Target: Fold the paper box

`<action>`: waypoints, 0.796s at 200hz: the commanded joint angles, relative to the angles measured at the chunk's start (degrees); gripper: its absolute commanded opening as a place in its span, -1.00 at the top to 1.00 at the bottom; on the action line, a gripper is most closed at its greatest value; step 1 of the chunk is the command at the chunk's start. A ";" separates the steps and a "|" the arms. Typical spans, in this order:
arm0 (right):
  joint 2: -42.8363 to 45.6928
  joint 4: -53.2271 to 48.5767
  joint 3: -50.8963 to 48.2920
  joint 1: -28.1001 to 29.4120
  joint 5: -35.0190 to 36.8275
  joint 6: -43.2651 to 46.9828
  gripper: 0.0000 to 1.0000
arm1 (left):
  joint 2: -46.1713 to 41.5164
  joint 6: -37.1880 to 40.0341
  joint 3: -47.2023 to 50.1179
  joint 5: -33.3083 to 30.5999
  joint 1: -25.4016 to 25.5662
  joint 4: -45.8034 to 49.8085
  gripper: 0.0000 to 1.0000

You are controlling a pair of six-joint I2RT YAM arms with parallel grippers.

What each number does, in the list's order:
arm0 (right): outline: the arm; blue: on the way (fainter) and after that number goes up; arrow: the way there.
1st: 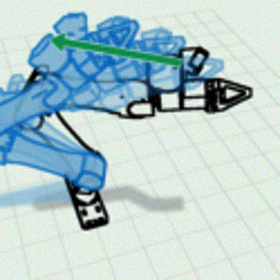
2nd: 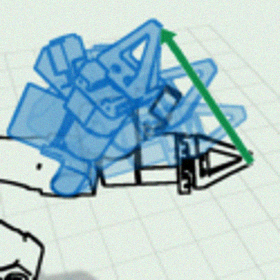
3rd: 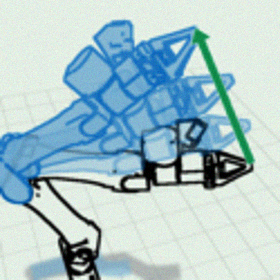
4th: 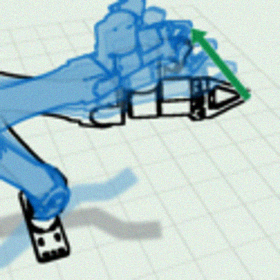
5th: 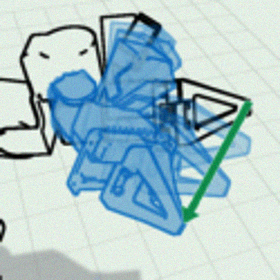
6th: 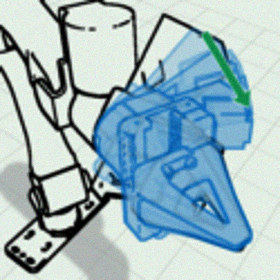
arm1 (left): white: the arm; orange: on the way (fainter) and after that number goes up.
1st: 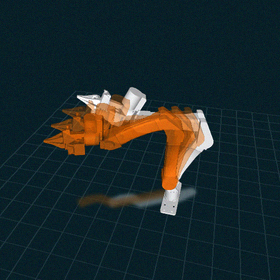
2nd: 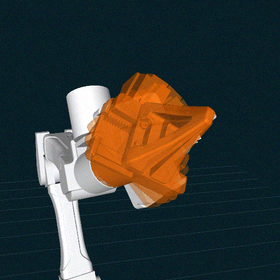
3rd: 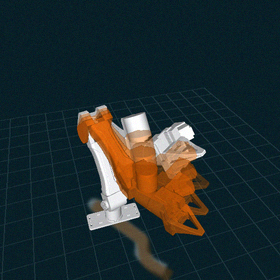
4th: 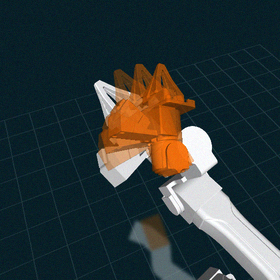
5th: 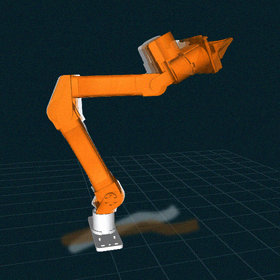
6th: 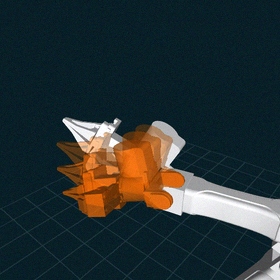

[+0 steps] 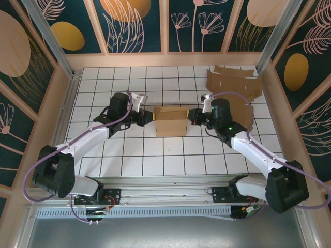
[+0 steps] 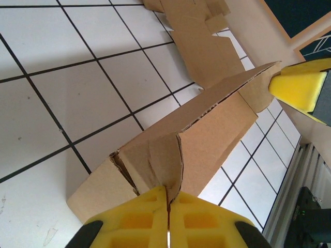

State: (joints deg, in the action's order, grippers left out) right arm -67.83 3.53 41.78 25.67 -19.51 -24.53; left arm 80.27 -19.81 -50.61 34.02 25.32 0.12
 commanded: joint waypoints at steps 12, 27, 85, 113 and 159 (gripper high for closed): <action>0.31 -3.70 -2.05 1.10 -0.75 -0.69 0.86 | 0.15 -0.13 1.68 1.93 1.74 1.75 0.86; 0.41 -3.54 -2.47 1.16 -0.76 -0.69 0.86 | 0.08 -0.12 2.67 1.45 1.92 1.88 0.86; 0.49 -2.48 -3.54 1.62 -0.93 -0.91 0.86 | -0.56 -3.55 2.52 2.92 2.63 -2.17 0.85; 0.42 -2.21 -3.46 1.76 -0.82 -0.87 0.86 | 1.30 -4.57 0.81 2.91 2.89 -2.67 0.85; 0.25 -2.47 -3.28 1.76 -0.88 -0.43 0.86 | 1.38 -5.89 1.58 2.62 3.68 -4.21 0.86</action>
State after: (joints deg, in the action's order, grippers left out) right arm -66.74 4.64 40.32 25.98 -18.83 -24.51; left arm 80.47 -24.34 -48.97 33.95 26.81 -4.10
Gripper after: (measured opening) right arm 0.071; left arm 0.073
